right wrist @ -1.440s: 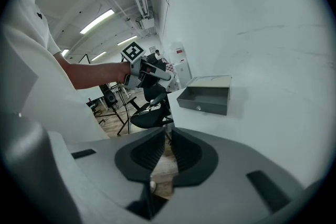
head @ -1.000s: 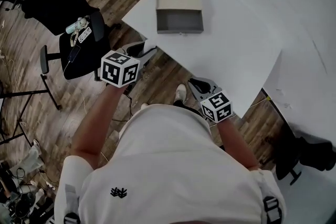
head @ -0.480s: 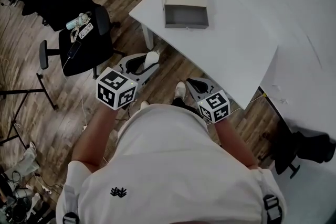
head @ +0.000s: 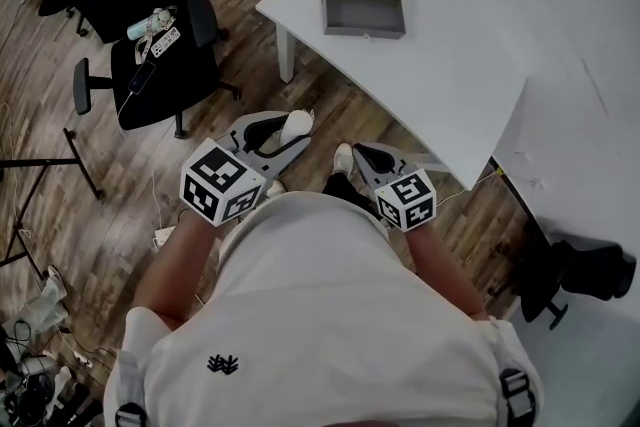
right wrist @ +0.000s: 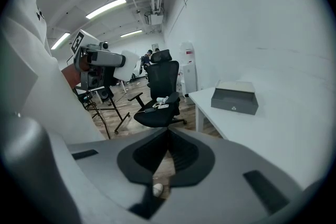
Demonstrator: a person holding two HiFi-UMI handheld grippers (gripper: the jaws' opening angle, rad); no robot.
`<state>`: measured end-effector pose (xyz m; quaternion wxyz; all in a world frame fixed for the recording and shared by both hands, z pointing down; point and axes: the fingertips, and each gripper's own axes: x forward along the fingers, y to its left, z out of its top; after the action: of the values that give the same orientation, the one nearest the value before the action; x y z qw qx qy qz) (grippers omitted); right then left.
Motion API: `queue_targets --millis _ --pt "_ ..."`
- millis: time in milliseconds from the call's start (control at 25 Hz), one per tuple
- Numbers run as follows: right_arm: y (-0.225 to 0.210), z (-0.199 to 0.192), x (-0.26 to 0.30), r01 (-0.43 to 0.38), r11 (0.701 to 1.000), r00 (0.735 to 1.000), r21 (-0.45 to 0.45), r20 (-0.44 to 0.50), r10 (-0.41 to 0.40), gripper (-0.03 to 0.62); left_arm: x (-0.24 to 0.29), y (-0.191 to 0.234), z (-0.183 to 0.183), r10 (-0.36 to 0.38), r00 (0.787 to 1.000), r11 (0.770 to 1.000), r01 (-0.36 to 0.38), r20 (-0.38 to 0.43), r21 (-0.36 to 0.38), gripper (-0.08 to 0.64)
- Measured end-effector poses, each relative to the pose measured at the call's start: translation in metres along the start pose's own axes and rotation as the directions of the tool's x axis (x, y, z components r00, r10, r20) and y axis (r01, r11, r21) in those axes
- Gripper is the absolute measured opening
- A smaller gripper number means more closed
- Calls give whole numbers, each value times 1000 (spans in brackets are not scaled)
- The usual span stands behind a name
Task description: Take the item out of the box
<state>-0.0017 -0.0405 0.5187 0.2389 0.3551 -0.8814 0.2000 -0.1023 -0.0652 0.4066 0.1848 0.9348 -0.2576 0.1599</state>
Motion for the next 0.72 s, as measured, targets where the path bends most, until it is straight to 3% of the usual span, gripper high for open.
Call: queue_targets --millis 720 --pt "23 4 0 25 1000 1000 -3 14 -25 7 -23 -7 -11 -33 999 999 33 11 6 169"
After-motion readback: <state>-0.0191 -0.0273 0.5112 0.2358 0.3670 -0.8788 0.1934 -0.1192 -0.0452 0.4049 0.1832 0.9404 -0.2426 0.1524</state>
